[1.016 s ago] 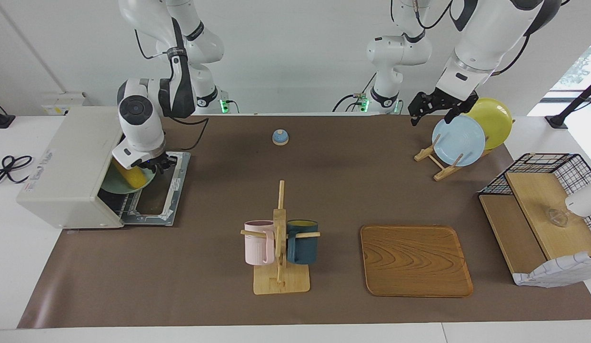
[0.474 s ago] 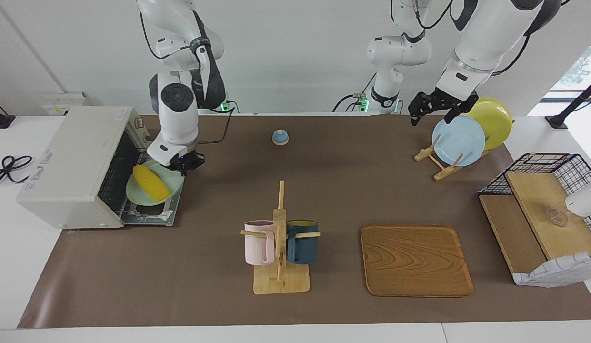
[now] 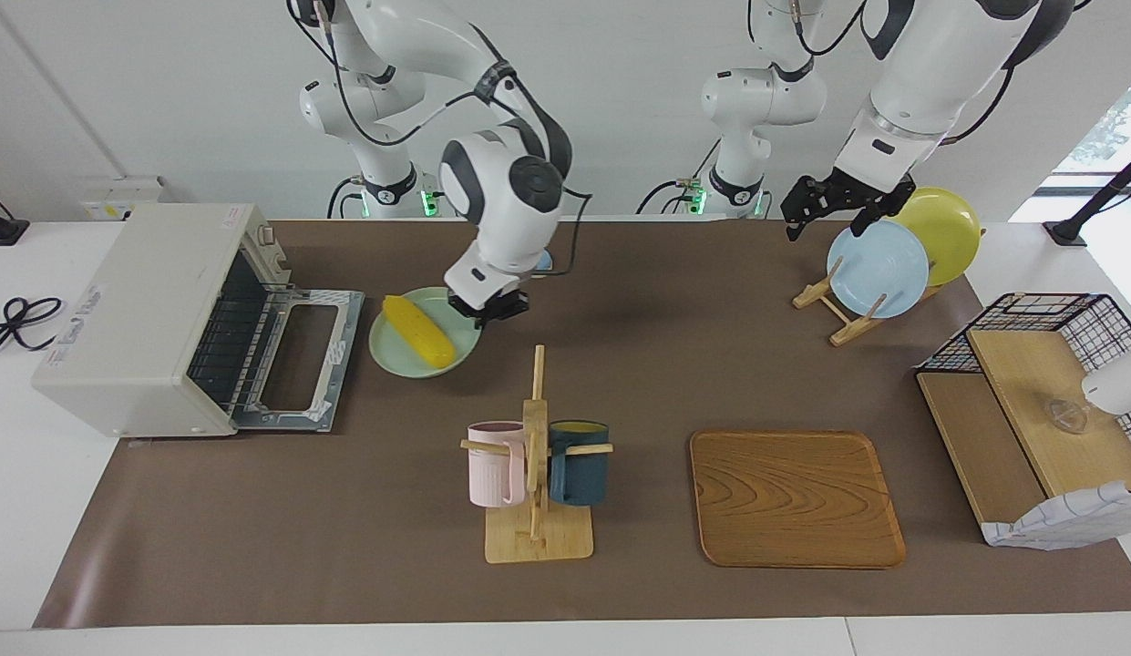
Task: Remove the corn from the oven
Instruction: 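Pull the plate with the corn out of the oven with the right gripper, then lower the plate onto the table center with the right gripper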
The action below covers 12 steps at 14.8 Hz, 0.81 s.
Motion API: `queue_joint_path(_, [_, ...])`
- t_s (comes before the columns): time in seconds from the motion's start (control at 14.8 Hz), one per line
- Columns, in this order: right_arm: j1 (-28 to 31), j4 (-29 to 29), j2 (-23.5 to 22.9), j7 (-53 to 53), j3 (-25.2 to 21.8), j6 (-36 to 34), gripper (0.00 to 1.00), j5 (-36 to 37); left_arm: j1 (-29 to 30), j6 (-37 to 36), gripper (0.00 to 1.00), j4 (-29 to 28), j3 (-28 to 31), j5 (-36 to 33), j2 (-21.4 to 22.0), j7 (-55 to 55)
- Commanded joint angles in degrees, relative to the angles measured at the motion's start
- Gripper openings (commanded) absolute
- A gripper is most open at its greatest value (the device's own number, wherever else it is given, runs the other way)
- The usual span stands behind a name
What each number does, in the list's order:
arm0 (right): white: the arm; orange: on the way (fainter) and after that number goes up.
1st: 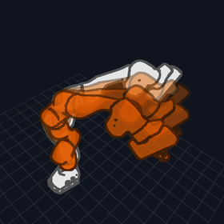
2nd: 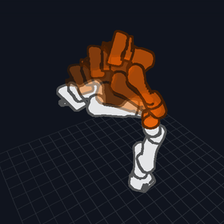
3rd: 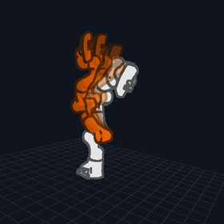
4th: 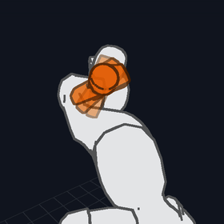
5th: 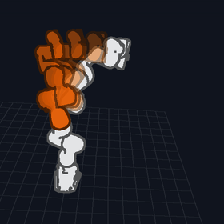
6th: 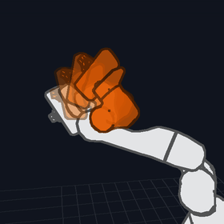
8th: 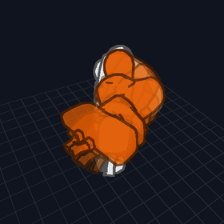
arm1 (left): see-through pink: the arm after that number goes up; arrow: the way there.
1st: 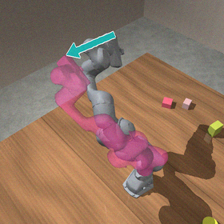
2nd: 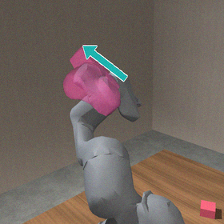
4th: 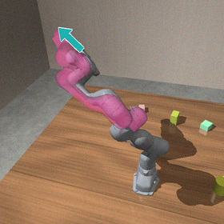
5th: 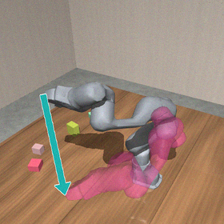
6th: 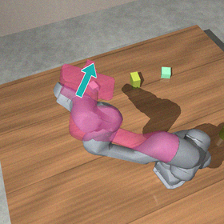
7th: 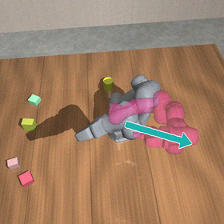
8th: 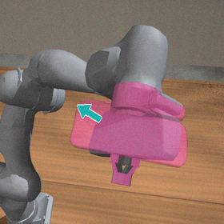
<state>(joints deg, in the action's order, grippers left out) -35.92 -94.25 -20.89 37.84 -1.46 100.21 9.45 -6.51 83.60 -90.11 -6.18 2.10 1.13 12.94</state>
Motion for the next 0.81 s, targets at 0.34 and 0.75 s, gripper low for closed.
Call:
queue_joint_path(0.34, [-3.98,3.39,-7.50,9.79,1.63,8.75,0.00,-8.56,0.01,0.34,1.00,-1.83,0.21,-0.78,1.69,-0.03])
queue_joint_path(0.75, [-3.45,1.62,-7.50,12.60,1.73,14.03,0.26,-12.70,0.01,0.42,1.00,-1.83,0.21,-0.78,1.69,0.06])
